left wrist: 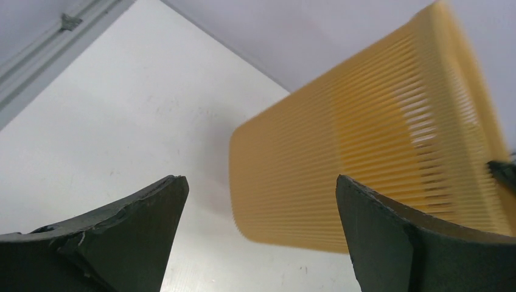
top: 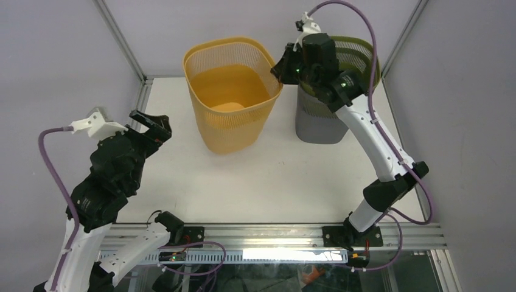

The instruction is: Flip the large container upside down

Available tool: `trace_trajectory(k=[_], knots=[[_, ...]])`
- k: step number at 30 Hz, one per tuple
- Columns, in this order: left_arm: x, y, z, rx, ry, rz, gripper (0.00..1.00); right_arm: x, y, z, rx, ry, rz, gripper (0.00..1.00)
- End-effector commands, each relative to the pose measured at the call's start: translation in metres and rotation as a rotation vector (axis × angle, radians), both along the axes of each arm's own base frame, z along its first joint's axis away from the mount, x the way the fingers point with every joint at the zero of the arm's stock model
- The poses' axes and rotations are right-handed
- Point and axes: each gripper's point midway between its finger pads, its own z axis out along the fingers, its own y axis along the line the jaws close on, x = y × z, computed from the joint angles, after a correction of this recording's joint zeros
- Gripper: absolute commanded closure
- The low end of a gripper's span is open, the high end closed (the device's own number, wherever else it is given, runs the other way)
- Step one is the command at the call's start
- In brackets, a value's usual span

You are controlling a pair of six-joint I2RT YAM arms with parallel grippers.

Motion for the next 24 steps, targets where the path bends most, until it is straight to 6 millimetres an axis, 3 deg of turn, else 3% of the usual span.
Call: trace_trajectory(k=[1, 6, 13, 14, 16, 18, 20, 24], knots=[[0.003, 0.017, 0.026, 0.009, -0.042, 0.096, 0.01, 0.003, 0.021, 0.015, 0.118, -0.037, -0.062, 1.00], [0.025, -0.006, 0.027, 0.061, -0.003, 0.024, 0.01, 0.015, 0.035, -0.038, 0.049, 0.072, -0.112, 1.00], [0.040, -0.027, 0.029, 0.085, -0.012, -0.054, 0.01, 0.029, 0.025, -0.063, -0.056, 0.090, -0.137, 1.00], [0.042, -0.028, 0.028, 0.088, -0.009, -0.058, 0.01, 0.029, 0.027, -0.063, -0.058, 0.098, -0.123, 0.88], [0.046, -0.032, 0.026, 0.100, -0.001, -0.070, 0.01, 0.027, 0.029, -0.066, -0.081, 0.113, -0.101, 0.48], [0.050, -0.035, 0.027, 0.111, 0.000, -0.079, 0.01, 0.027, 0.022, -0.067, -0.101, 0.116, -0.120, 0.23], [0.053, -0.038, 0.028, 0.118, -0.002, -0.090, 0.01, 0.029, 0.012, -0.065, -0.107, 0.110, -0.149, 0.16], [0.058, -0.043, 0.029, 0.133, 0.004, -0.107, 0.01, 0.037, -0.013, -0.068, -0.110, 0.126, -0.202, 0.14]])
